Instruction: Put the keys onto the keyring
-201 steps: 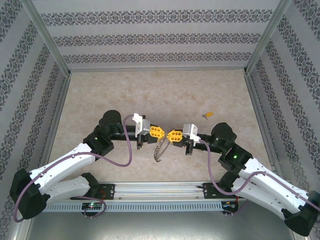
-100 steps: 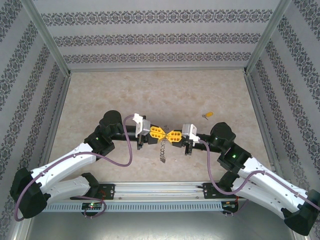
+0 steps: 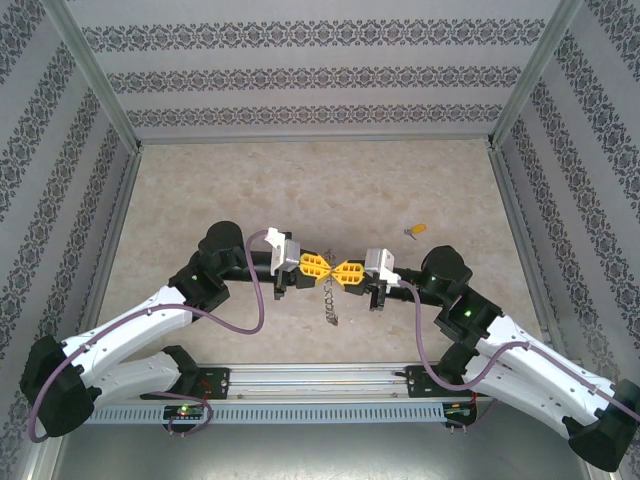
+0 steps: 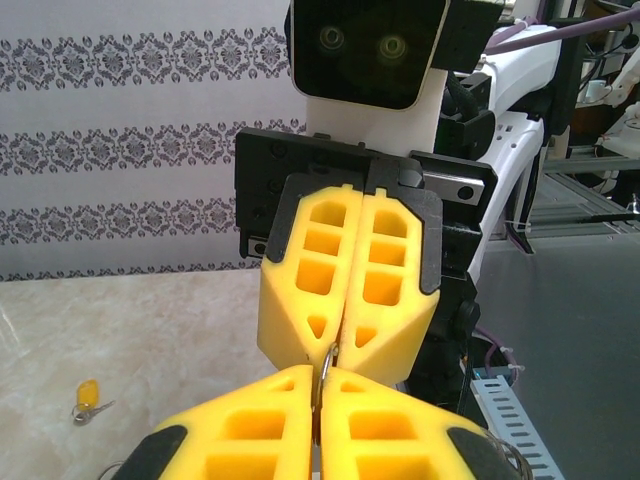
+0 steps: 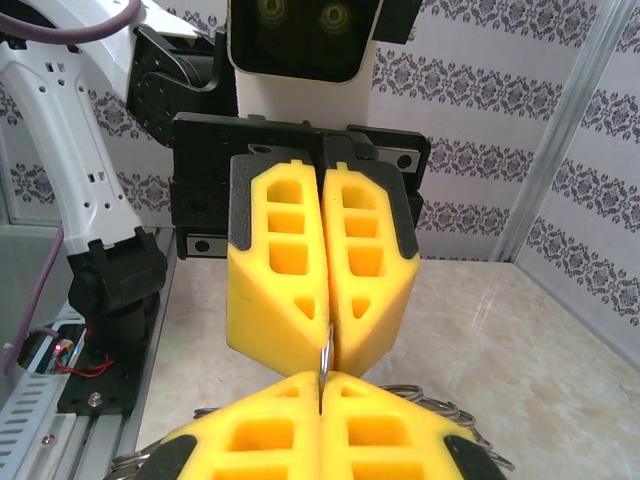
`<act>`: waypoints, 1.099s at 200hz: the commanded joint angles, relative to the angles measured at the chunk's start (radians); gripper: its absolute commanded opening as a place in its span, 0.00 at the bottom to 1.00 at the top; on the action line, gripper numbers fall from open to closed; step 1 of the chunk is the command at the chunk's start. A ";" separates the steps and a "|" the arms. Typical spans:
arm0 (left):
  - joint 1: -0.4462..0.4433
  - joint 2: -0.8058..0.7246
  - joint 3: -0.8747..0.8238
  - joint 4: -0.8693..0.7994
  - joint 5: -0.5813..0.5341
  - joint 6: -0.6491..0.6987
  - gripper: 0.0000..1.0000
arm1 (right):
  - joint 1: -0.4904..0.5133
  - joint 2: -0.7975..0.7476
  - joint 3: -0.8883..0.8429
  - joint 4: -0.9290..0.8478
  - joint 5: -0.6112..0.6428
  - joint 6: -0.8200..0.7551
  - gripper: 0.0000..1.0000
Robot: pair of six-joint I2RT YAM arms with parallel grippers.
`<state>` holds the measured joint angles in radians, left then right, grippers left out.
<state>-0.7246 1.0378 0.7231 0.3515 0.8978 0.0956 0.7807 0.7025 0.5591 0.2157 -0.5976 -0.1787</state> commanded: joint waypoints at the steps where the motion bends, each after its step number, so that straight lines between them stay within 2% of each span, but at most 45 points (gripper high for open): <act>1: -0.001 -0.012 -0.014 0.063 0.008 -0.016 0.12 | -0.008 -0.028 -0.004 0.086 -0.059 0.016 0.00; 70: -0.001 -0.023 -0.019 0.061 -0.002 -0.014 0.12 | -0.012 -0.039 -0.011 0.094 -0.074 0.022 0.00; 91: -0.002 -0.024 -0.019 0.063 0.000 -0.016 0.09 | -0.013 -0.039 -0.010 0.092 -0.076 0.024 0.00; 114: -0.002 -0.025 -0.021 0.064 0.000 -0.014 0.00 | -0.012 -0.036 -0.011 0.094 -0.071 0.023 0.00; 162: -0.001 -0.030 -0.020 0.064 0.000 -0.010 0.00 | -0.014 -0.026 -0.006 0.080 -0.039 0.024 0.00; 181: -0.001 -0.036 -0.023 0.051 -0.025 0.000 0.00 | -0.014 -0.022 -0.001 0.062 0.000 0.028 0.28; 193: -0.001 -0.038 -0.017 0.024 -0.051 0.013 0.00 | -0.014 -0.025 0.001 0.050 0.027 0.031 0.41; 220: -0.001 -0.044 -0.012 -0.044 -0.158 0.041 0.00 | -0.018 -0.065 0.009 -0.010 0.103 0.034 0.54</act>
<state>-0.7254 1.0233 0.7105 0.3500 0.8345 0.1009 0.7738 0.6796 0.5503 0.2291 -0.5705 -0.1535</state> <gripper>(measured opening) 0.065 0.502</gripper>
